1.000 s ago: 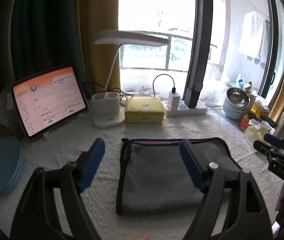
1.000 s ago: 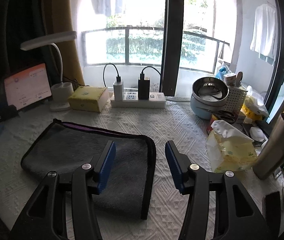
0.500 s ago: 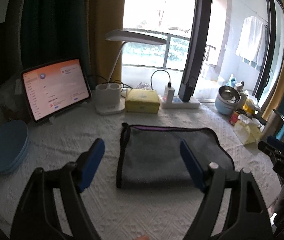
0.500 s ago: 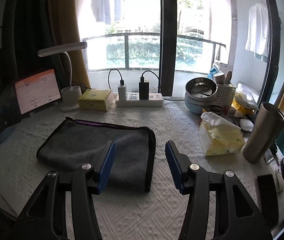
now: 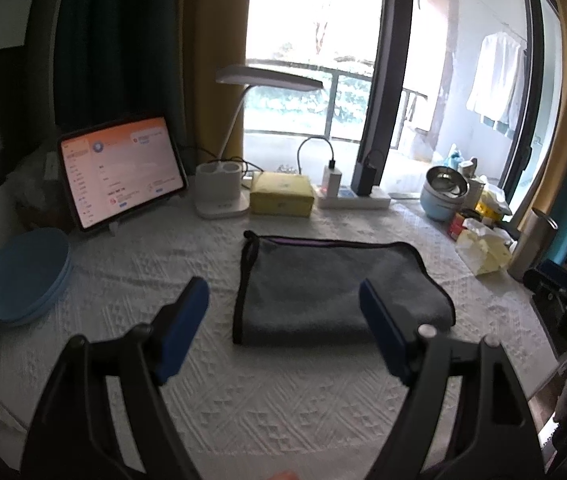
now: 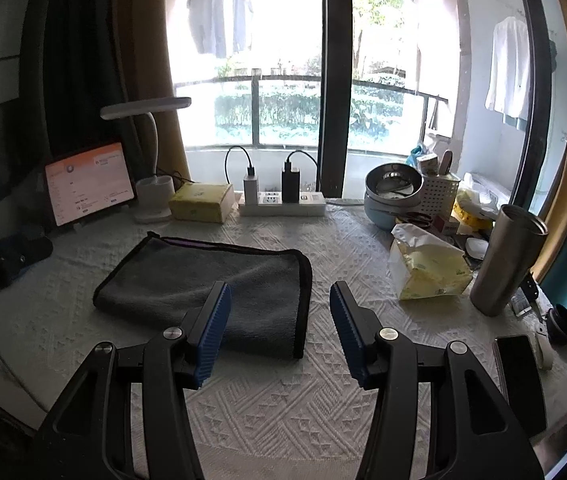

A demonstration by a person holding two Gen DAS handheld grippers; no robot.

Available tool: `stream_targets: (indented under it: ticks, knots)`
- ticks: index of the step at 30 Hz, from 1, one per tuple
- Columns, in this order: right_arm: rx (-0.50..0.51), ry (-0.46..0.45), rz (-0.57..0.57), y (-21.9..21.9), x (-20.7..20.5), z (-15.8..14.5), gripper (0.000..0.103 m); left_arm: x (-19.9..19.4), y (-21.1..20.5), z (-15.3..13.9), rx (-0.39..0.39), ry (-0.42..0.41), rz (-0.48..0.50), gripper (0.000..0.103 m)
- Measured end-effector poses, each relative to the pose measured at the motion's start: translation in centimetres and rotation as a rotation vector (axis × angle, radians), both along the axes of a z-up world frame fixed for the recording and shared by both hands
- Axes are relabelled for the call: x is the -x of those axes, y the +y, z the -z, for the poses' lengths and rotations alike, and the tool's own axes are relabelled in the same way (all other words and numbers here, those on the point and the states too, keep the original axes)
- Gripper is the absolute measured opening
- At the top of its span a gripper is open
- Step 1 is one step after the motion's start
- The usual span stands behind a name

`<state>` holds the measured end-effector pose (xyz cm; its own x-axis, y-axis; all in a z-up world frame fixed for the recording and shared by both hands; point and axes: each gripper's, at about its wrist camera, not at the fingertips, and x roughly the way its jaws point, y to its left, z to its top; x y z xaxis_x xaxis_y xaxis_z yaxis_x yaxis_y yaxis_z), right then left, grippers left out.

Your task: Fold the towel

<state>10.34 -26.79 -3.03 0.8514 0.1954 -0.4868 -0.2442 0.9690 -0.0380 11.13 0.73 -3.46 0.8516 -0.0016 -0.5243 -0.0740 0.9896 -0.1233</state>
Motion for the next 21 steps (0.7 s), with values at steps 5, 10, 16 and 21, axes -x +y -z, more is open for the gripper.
stream_targets:
  ticks: [5, 10, 16, 21]
  knots:
    - [-0.008, -0.022, -0.01, 0.0, 1.7, -0.8, 0.055, 1.5, -0.5, -0.6, -0.028, -0.03, -0.008, 0.079]
    - [-0.007, -0.062, -0.011, -0.1, 3.5, -1.8, 0.055, 3.3, -0.4, -1.9, -0.022, -0.076, -0.009, 0.079]
    - [-0.013, -0.121, -0.003, -0.5, 5.1, -3.6, 0.06, 5.4, -0.7, -4.5, -0.099, -0.186, -0.062, 0.079]
    - [-0.02, -0.17, -0.007, -0.5, 6.0, -4.9, 0.065, 6.0, -0.5, -5.8, -0.139, -0.213, -0.097, 0.085]
